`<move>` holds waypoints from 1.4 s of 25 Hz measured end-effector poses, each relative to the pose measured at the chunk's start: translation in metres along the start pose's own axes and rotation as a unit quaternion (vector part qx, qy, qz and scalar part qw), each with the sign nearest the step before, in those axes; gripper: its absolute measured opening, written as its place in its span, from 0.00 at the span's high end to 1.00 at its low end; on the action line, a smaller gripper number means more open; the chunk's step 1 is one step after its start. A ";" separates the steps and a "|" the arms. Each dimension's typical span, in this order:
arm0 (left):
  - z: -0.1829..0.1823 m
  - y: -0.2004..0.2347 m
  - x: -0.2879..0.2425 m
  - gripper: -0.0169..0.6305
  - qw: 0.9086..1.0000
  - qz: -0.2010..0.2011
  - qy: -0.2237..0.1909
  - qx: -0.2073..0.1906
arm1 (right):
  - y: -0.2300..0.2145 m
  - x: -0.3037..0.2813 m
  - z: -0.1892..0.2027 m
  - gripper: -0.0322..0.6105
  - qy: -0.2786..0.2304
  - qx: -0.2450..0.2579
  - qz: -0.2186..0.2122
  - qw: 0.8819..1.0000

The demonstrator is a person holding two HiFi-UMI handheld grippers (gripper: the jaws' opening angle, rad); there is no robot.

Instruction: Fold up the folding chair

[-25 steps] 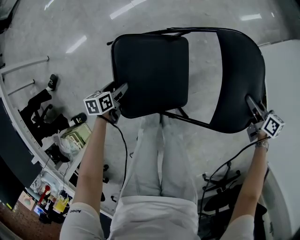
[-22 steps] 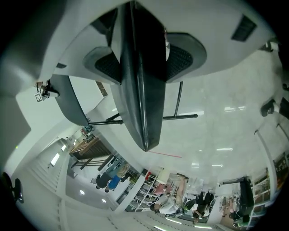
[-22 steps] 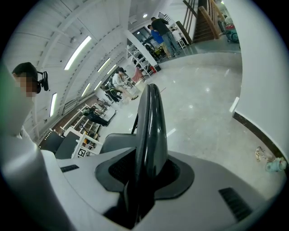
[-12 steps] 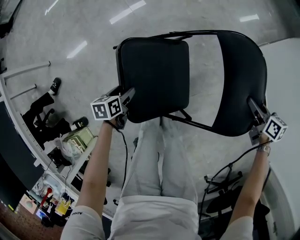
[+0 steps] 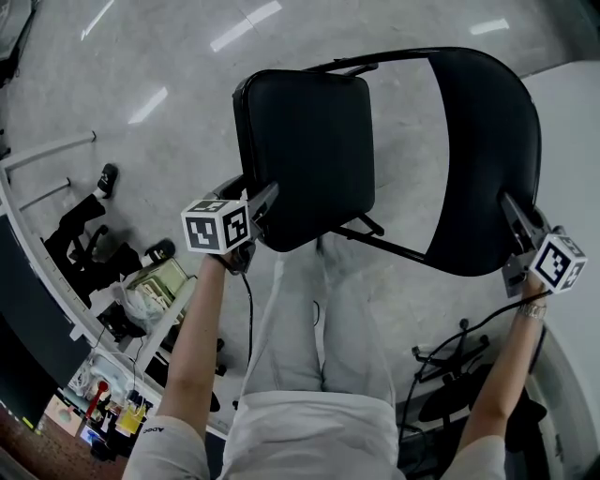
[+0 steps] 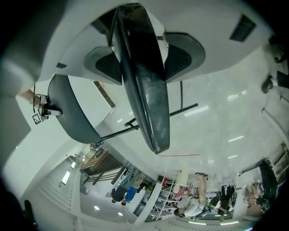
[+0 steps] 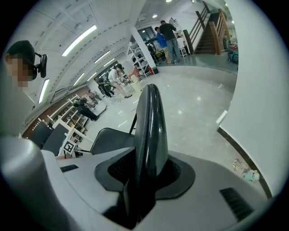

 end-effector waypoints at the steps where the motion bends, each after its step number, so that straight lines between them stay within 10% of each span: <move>1: -0.001 -0.004 0.002 0.50 1.000 0.003 0.000 -0.006 | 0.005 0.002 -0.003 0.75 0.002 0.003 0.007 1.000; 21: -0.029 -0.069 0.028 0.52 0.997 -0.075 0.004 -0.016 | 0.102 0.018 -0.030 0.74 0.014 0.050 0.107 0.993; 35: -0.044 -0.169 0.045 0.58 0.996 0.006 -0.049 -0.069 | 0.169 0.035 -0.047 0.74 0.023 0.085 0.160 0.983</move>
Point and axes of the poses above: the fingertips, and each gripper's own axes: x backward along the fingers, y to its left, z out of its underside, the point moved 5 cm from there along x, backward along the fingers, and after that the axes turned 10 degrees about -z, right-handed, at the moved point
